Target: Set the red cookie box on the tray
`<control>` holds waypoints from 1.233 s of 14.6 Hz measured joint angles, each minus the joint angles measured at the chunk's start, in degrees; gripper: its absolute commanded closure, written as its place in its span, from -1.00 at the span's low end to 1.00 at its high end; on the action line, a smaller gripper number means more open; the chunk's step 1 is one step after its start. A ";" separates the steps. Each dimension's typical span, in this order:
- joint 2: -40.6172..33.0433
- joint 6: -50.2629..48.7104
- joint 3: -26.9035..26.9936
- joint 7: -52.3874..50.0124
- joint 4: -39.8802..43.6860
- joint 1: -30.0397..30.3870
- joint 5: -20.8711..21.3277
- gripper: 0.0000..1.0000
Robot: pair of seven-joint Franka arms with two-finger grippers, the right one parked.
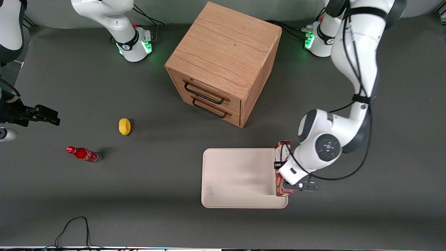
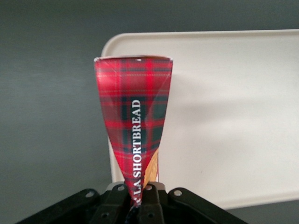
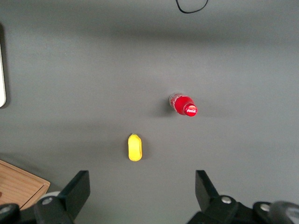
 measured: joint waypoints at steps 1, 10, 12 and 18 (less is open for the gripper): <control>1.09 1.19 0.00 -0.68 0.05 -0.39 0.00 1.00; 1.53 3.74 0.06 -1.51 1.54 -0.84 1.02 -1.00; -0.96 1.64 0.49 -1.52 1.96 -0.83 1.19 -1.00; -18.42 -15.01 6.13 -1.35 -3.23 1.61 1.59 -1.00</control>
